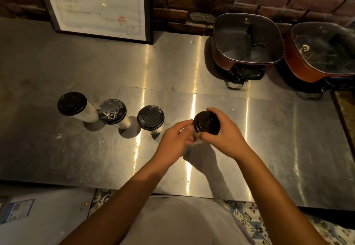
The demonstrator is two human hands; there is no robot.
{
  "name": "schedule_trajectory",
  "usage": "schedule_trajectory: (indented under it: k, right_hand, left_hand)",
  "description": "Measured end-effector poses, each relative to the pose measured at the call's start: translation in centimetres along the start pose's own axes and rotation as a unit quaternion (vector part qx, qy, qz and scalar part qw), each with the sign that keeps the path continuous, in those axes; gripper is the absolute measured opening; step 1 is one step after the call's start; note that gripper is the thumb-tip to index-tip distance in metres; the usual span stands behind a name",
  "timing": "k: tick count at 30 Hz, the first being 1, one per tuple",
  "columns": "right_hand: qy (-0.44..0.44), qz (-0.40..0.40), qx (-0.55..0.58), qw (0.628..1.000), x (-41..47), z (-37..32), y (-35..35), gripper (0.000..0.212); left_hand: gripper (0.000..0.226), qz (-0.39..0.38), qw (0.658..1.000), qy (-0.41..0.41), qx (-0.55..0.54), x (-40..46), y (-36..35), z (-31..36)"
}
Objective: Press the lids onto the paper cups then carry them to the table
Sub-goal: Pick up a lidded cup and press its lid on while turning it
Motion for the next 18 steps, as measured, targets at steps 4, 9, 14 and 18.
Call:
schedule_trajectory:
  k: [4, 9, 14, 18]
  right_hand:
    - [-0.005, 0.031, 0.149, 0.988, -1.6, -3.1, 2.7, 0.056]
    - [-0.019, -0.024, 0.412, 0.911, -3.5, -6.7, 3.1, 0.055]
    - [-0.032, -0.051, 0.494, 0.867, -4.5, -9.7, 0.9, 0.054]
    - [-0.039, -0.009, 0.429, 0.902, -5.3, -11.6, -0.4, 0.062]
  left_hand:
    - [0.028, 0.014, 0.989, -0.112, 0.098, -1.9, 3.0, 3.7]
    - [0.028, 0.052, 0.973, -0.182, 0.129, -3.3, 7.5, 6.3]
    - [0.045, -0.005, 0.984, -0.175, 0.009, -4.7, 9.4, 7.3]
    - [0.043, -0.014, 0.980, -0.198, 0.030, -5.5, 11.1, 7.3]
Point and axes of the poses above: each hand's wrist, its own x-axis towards the middle knuckle, its own y-axis out of the back of the hand, z = x × y, the point moved 1 cm from there along x, towards the middle knuckle, and after that the axes turned 5 degrees about -y, right-handed, at the moved point
